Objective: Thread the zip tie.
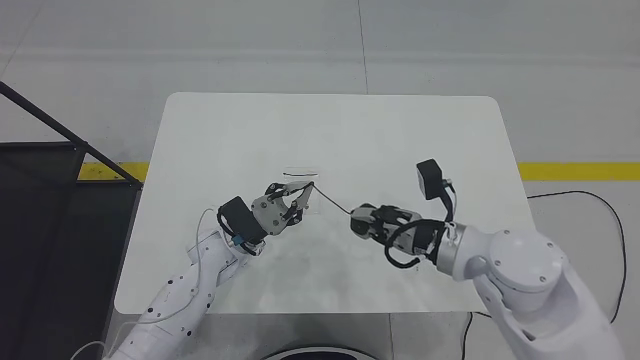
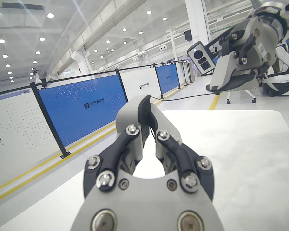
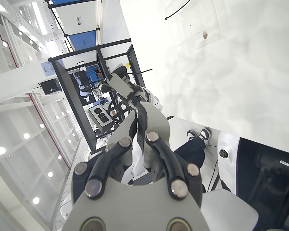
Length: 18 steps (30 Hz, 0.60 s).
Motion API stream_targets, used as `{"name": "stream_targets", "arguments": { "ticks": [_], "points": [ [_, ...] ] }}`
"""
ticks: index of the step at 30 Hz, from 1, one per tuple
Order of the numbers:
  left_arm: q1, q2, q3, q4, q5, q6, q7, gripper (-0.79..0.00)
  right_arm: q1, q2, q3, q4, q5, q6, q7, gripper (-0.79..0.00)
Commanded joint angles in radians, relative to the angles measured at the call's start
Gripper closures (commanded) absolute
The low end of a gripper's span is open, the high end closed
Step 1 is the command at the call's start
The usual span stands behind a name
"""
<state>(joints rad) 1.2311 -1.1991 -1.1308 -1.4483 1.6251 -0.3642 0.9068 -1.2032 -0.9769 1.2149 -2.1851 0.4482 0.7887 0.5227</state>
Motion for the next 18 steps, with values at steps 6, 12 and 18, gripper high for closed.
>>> {"name": "stream_targets", "arguments": {
  "ticks": [6,12,18],
  "points": [
    [0.0,0.0,0.0,0.0,0.0,0.0,0.0,0.0,0.026,-0.005,-0.013,0.012,0.022,0.013,-0.007,0.0],
    [0.0,0.0,0.0,0.0,0.0,0.0,0.0,0.0,0.029,-0.011,-0.015,0.02,0.056,-0.022,-0.028,0.0],
    [0.0,0.0,0.0,0.0,0.0,0.0,0.0,0.0,0.017,-0.015,-0.007,0.026,0.088,-0.078,-0.032,0.0]
  ]
}}
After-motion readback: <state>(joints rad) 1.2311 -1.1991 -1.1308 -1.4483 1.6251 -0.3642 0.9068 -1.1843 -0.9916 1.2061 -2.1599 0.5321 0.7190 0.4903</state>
